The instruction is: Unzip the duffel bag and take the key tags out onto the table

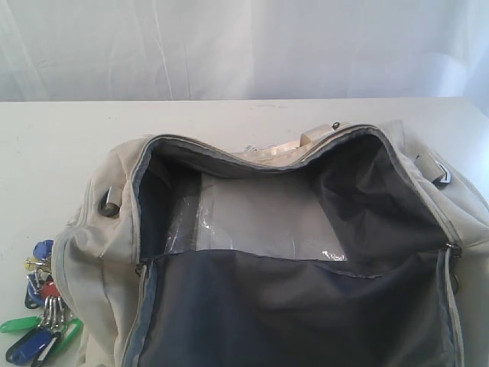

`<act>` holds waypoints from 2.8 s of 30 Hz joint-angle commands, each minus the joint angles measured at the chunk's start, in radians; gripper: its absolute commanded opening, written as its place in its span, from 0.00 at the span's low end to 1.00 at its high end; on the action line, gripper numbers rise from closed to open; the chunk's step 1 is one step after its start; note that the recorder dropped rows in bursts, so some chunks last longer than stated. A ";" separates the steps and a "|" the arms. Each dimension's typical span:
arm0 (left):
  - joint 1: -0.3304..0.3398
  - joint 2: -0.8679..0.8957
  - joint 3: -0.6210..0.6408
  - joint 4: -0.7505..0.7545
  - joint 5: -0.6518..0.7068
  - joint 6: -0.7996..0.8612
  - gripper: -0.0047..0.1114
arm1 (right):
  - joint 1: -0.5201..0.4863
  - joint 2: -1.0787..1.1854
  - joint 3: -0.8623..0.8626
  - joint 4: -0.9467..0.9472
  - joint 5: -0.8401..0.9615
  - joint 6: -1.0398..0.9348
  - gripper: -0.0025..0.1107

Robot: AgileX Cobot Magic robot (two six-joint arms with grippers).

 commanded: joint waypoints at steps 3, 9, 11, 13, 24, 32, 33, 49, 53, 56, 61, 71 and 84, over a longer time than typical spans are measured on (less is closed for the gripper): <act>0.000 -0.004 0.005 0.000 0.000 -0.007 0.04 | -0.003 -0.006 0.002 -0.002 -0.002 0.144 0.02; 0.021 -0.004 0.005 0.000 0.000 -0.007 0.04 | -0.003 -0.006 0.002 -0.002 -0.023 0.144 0.02; 0.044 -0.004 0.005 0.000 0.000 -0.007 0.04 | -0.003 -0.006 0.002 0.000 -0.027 0.144 0.02; 0.058 -0.004 0.005 0.000 0.000 -0.007 0.04 | 0.001 -0.006 0.002 0.000 -0.027 0.144 0.02; 0.060 -0.004 0.005 0.000 0.000 -0.007 0.04 | 0.052 -0.006 0.002 0.008 -0.029 0.145 0.02; 0.060 -0.004 0.005 0.000 0.000 -0.007 0.04 | 0.051 -0.006 0.002 0.012 -0.016 0.145 0.02; 0.060 -0.004 0.005 0.000 0.000 -0.007 0.04 | 0.051 -0.006 0.002 0.012 -0.009 0.145 0.02; 0.058 -0.004 0.005 0.000 0.000 -0.007 0.04 | 0.051 -0.006 0.002 0.012 -0.004 0.145 0.02; 0.058 -0.004 0.005 0.000 0.000 -0.007 0.04 | 0.051 -0.006 0.002 0.012 -0.004 0.145 0.02; 0.058 -0.004 0.005 0.000 0.000 -0.007 0.04 | 0.051 -0.006 0.002 0.012 -0.004 0.145 0.02; 0.058 -0.004 0.005 0.000 0.000 -0.007 0.04 | 0.051 -0.006 0.002 0.012 -0.004 0.145 0.02; 0.058 -0.004 0.005 0.000 -0.002 -0.007 0.04 | 0.051 -0.006 0.002 0.012 -0.004 0.145 0.02; 0.058 -0.004 0.005 0.000 -0.002 -0.007 0.04 | 0.051 -0.006 0.002 0.012 -0.004 0.145 0.02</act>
